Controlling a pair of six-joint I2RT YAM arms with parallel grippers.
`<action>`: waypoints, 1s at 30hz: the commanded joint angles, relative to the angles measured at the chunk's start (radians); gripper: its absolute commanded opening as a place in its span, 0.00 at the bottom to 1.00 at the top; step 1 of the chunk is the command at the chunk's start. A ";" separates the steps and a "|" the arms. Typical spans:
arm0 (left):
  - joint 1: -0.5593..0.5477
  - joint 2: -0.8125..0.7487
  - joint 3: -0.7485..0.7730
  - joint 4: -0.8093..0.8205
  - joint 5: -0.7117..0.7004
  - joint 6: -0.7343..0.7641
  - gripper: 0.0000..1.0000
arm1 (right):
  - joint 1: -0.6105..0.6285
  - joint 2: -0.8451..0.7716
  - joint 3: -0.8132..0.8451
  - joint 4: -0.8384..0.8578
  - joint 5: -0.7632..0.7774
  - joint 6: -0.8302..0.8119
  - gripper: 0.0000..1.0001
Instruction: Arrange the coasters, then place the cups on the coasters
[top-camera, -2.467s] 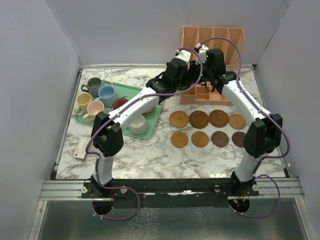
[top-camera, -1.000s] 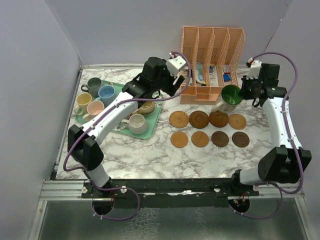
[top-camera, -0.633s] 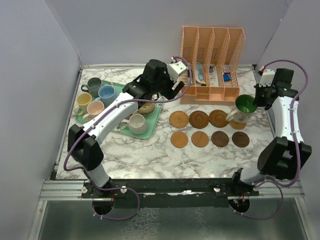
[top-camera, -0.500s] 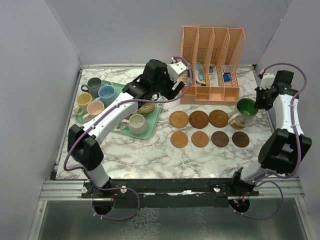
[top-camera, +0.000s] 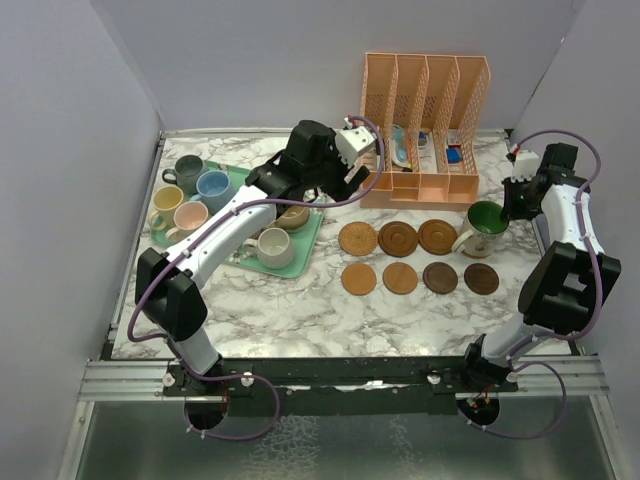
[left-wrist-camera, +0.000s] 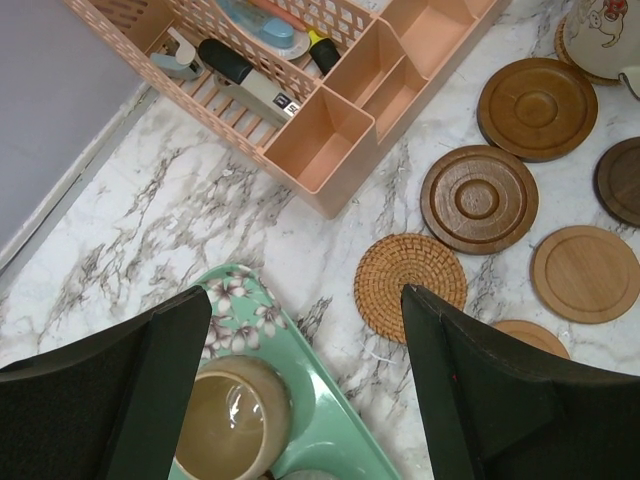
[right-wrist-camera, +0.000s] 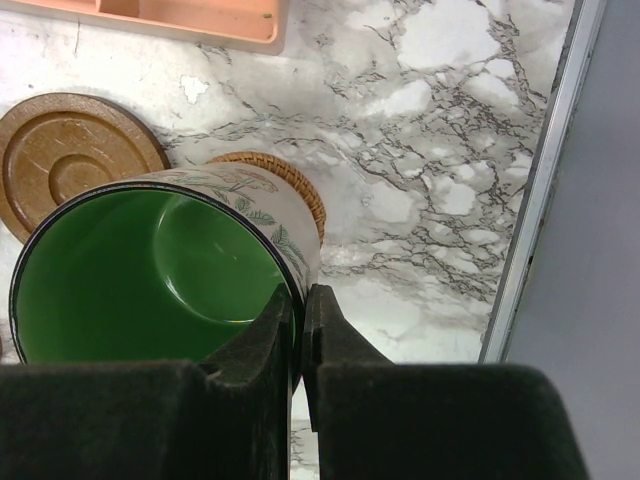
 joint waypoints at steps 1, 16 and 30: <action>0.002 -0.011 -0.012 -0.008 0.033 0.012 0.81 | -0.002 -0.003 0.008 0.068 -0.049 -0.031 0.01; 0.002 -0.011 -0.016 -0.009 0.046 0.019 0.81 | -0.027 0.045 -0.012 0.099 -0.076 -0.078 0.01; 0.002 -0.012 -0.019 -0.014 0.051 0.029 0.81 | -0.042 0.069 -0.006 0.136 -0.073 -0.106 0.01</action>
